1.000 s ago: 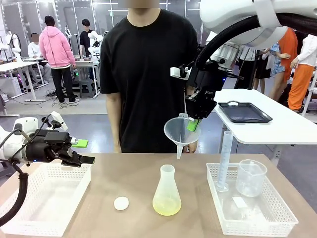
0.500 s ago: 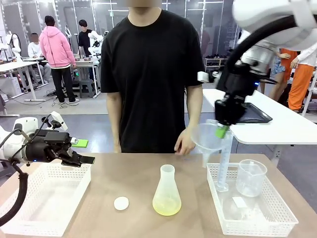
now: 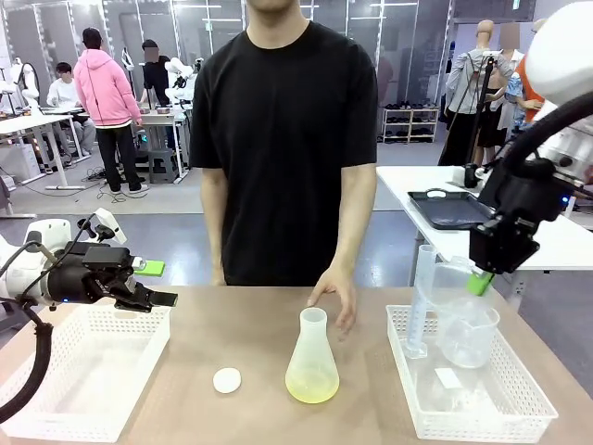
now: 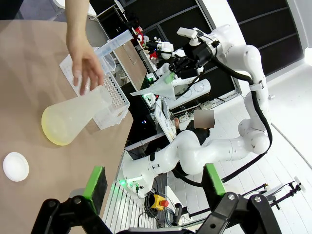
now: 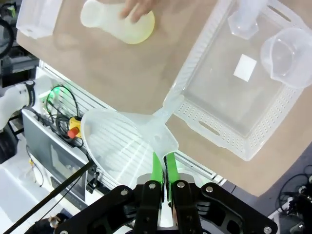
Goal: Prepare the solutions needed for the experiment.
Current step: Once the solution is in the Big flask , pick up the Plastic Funnel and place it back into the right Organizing basket.
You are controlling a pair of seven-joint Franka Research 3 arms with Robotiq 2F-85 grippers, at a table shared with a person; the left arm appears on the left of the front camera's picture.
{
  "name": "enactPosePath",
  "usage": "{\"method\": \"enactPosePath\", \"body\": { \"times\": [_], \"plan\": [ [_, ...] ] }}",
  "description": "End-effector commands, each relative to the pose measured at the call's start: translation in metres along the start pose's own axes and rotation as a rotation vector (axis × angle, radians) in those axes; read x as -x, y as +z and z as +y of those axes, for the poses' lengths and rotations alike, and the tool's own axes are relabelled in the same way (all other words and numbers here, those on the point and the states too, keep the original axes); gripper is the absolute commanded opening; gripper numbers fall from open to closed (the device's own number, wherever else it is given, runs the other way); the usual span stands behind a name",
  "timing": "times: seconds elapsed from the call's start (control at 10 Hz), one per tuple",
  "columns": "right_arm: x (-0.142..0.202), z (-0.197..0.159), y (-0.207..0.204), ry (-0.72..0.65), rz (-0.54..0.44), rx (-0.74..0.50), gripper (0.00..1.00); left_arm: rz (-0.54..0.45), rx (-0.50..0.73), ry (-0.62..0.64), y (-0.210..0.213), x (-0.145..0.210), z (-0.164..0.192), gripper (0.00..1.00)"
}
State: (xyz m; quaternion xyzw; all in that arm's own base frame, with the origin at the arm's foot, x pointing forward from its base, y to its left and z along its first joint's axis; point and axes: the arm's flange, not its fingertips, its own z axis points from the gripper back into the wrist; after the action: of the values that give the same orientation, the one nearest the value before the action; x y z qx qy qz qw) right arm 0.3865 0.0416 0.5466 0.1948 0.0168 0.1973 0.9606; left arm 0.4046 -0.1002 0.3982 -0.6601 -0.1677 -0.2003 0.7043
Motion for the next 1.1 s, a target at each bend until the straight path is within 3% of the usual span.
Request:
{"method": "enactPosePath", "body": {
  "times": [0.0, 0.6, 1.0],
  "plan": [
    [0.007, -0.013, -0.001, -0.003, -0.04, 0.005, 0.0, 0.014, 0.009, -0.006, 0.001, 0.0, -0.002, 1.0],
    [0.006, -0.056, -0.066, -0.179, -0.054, 0.017, 0.0, 0.014, 0.009, -0.006, 0.001, 0.0, -0.002, 1.0],
    [-0.002, -0.081, -0.093, -0.335, 0.019, -0.002, 0.0, 0.014, 0.009, -0.006, 0.001, 0.0, -0.002, 1.0]
  ]
}}
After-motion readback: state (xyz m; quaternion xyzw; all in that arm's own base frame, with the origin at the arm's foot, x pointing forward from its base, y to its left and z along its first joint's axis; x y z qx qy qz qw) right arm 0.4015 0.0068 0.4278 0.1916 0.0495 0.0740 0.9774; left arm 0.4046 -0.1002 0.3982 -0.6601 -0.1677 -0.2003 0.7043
